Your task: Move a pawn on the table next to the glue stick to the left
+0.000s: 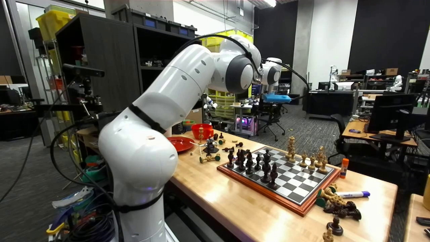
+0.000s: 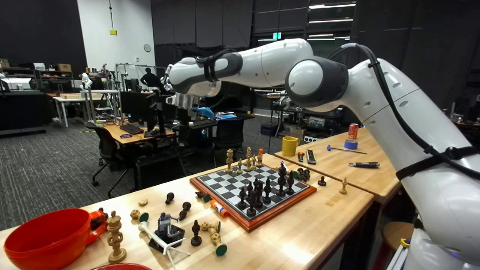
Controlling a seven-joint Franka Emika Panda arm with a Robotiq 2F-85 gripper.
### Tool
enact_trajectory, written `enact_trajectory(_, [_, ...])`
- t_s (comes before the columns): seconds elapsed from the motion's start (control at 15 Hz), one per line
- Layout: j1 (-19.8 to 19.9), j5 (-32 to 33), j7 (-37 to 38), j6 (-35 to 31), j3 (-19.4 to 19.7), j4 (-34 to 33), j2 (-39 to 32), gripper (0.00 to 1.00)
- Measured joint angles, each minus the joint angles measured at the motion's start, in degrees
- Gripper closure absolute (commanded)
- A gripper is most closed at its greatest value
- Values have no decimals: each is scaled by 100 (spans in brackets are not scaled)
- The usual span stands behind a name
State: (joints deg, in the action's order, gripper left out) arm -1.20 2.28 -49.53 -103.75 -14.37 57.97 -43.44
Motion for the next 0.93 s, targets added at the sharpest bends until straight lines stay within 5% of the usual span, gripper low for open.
enact_trajectory(0.93, [-129, -19, -543, 356, -160, -365, -389, 0])
